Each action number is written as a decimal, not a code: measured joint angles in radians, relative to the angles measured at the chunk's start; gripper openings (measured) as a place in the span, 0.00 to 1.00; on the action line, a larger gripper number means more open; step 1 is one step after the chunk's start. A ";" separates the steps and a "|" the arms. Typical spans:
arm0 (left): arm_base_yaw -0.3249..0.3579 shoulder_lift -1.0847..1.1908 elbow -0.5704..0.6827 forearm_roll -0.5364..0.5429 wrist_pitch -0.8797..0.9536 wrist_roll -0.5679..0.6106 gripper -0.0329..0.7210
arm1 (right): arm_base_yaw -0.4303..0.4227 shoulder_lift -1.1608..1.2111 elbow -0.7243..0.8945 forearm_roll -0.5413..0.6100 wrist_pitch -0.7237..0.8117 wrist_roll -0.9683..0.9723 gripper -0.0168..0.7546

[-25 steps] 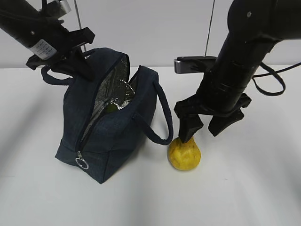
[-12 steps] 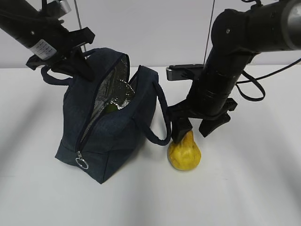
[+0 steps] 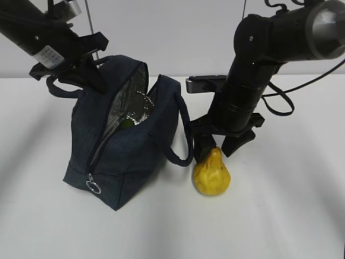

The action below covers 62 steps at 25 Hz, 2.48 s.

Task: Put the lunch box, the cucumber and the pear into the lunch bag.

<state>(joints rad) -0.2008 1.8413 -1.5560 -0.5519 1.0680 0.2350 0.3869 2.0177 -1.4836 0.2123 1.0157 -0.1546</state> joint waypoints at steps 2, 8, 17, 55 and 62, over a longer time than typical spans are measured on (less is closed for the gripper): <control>0.000 0.000 0.000 0.000 0.000 0.000 0.04 | 0.000 0.000 0.000 0.002 0.000 0.000 0.63; 0.000 0.000 0.000 0.000 0.000 0.000 0.04 | 0.000 0.000 0.000 0.008 0.004 0.000 0.44; 0.000 0.000 0.000 0.000 0.002 0.000 0.04 | 0.000 0.000 -0.022 -0.015 0.072 0.000 0.38; 0.000 0.000 0.000 0.004 0.012 0.000 0.04 | 0.004 0.141 -0.526 0.480 0.190 -0.131 0.79; 0.000 0.000 0.000 0.002 0.013 0.000 0.04 | -0.011 0.100 -0.526 0.393 0.207 -0.091 0.80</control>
<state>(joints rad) -0.2008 1.8413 -1.5560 -0.5498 1.0811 0.2350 0.3760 2.1181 -2.0096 0.6051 1.2227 -0.2453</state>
